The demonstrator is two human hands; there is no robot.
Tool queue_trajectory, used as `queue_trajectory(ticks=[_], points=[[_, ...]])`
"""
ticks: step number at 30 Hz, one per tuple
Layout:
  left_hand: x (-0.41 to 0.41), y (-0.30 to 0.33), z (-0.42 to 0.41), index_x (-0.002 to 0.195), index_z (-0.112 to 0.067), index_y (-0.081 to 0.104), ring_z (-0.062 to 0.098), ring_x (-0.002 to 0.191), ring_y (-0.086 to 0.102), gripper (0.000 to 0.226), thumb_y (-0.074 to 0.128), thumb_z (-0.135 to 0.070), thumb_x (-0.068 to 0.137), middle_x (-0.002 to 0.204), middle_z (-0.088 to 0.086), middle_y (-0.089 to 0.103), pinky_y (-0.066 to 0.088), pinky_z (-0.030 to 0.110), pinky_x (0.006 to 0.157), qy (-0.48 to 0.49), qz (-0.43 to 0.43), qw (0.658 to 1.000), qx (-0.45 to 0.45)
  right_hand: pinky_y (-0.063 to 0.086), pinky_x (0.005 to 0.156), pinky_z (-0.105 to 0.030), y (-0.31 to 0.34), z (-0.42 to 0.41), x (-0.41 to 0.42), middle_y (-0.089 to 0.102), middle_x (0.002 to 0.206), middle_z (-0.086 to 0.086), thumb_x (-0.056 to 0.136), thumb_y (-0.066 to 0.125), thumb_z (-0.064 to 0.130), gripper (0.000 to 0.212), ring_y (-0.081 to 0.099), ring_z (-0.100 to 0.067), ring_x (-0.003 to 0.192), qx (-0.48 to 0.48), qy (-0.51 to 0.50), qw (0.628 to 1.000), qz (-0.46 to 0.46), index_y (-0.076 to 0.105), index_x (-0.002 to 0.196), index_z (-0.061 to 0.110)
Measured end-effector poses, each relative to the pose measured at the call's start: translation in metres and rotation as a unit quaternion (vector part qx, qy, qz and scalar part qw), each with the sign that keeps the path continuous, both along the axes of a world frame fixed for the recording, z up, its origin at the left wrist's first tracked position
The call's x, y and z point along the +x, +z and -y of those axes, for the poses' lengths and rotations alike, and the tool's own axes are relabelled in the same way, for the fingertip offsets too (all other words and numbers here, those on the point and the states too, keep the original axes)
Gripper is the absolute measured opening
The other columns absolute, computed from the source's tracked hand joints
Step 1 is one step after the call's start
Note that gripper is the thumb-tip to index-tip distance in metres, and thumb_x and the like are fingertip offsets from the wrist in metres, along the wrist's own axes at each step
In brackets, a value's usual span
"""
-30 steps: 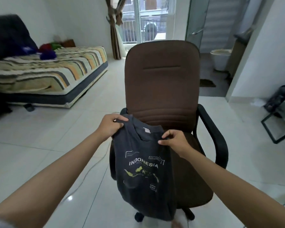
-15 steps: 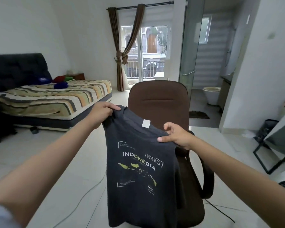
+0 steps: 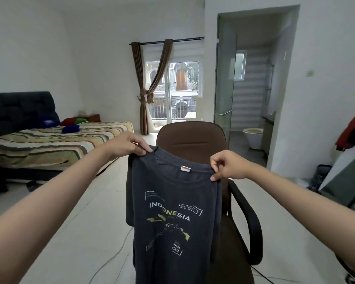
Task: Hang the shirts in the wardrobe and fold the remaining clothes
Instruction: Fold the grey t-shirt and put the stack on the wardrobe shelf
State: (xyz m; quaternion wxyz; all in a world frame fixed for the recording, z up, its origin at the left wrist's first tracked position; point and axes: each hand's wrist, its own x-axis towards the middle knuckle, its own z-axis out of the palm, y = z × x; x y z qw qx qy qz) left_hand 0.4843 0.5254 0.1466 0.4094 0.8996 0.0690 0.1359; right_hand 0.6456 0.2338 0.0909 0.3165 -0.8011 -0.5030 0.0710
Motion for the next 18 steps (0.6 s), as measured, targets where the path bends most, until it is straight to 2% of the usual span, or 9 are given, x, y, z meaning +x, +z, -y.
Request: queue_trajectory(ticks=[2,5,8,10,13,16,18], points=[[-0.004,0.005,0.002,0.083,-0.011,0.076,0.005,0.075,0.062,0.027,0.061,0.012,0.079,0.077,-0.004,0.072,0.044,0.004,0.068,-0.013,-0.014,1.000,0.015,0.032,0.049,-0.010,0.000,0.004,0.000,0.047,0.045,0.018,0.070,0.081,0.006,0.028,0.040,-0.002,0.045,-0.008,-0.006,1.000,0.008,0.053,0.066,0.010],[-0.006,0.014,0.003,0.082,-0.010,0.076,0.009,0.078,0.061,0.030,0.059,0.014,0.079,0.085,0.006,0.070,0.045,0.004,0.067,-0.014,-0.005,0.999,0.032,0.033,0.053,-0.012,-0.006,0.005,-0.006,0.046,0.051,0.018,0.075,0.078,0.012,0.026,0.038,-0.002,0.050,-0.020,0.001,1.000,0.020,0.054,0.067,0.016],[-0.007,0.022,0.005,0.068,-0.022,0.077,0.004,0.074,0.062,0.044,0.057,0.015,0.079,0.079,-0.002,0.071,0.045,0.005,0.066,-0.010,0.031,0.999,0.005,0.038,0.055,-0.015,-0.016,0.002,-0.017,0.056,0.060,0.018,0.082,0.070,0.005,0.015,0.045,0.000,0.051,-0.020,0.034,0.999,-0.018,0.060,0.073,0.013],[-0.007,0.027,0.006,0.062,-0.026,0.076,0.005,0.078,0.061,0.050,0.055,0.016,0.079,0.075,-0.008,0.072,0.046,0.005,0.071,-0.004,0.056,0.998,-0.005,0.045,0.050,-0.022,-0.022,-0.002,-0.026,0.061,0.063,0.017,0.089,0.059,0.001,0.013,0.052,-0.005,0.049,-0.022,0.032,0.997,-0.069,0.063,0.080,0.009],[-0.009,0.032,0.001,0.061,-0.028,0.076,0.014,0.088,0.059,0.053,0.054,0.017,0.079,0.086,0.003,0.071,0.044,0.017,0.084,0.012,0.080,0.997,-0.019,0.053,0.049,-0.028,-0.034,-0.010,-0.034,0.062,0.057,0.020,0.098,0.046,0.006,0.020,0.061,-0.011,0.053,-0.036,0.028,0.993,-0.105,0.062,0.086,0.011],[-0.015,0.037,-0.008,0.061,-0.029,0.076,0.017,0.092,0.059,0.053,0.054,0.016,0.079,0.084,-0.003,0.071,0.043,0.020,0.085,0.038,0.094,0.995,-0.025,0.057,0.061,-0.028,-0.044,-0.016,-0.036,0.063,0.065,0.013,0.097,0.047,0.005,0.023,0.065,-0.010,0.070,-0.026,0.042,0.987,-0.150,0.064,0.083,0.013],[-0.021,0.041,-0.013,0.060,-0.030,0.075,0.016,0.090,0.058,0.054,0.054,0.015,0.080,0.086,-0.001,0.069,0.042,0.020,0.082,0.051,0.095,0.994,-0.025,0.055,0.063,-0.026,-0.043,-0.019,-0.035,0.064,0.071,0.003,0.092,0.054,-0.001,0.022,0.064,-0.011,0.071,0.004,0.048,0.987,-0.150,0.067,0.079,0.011]])
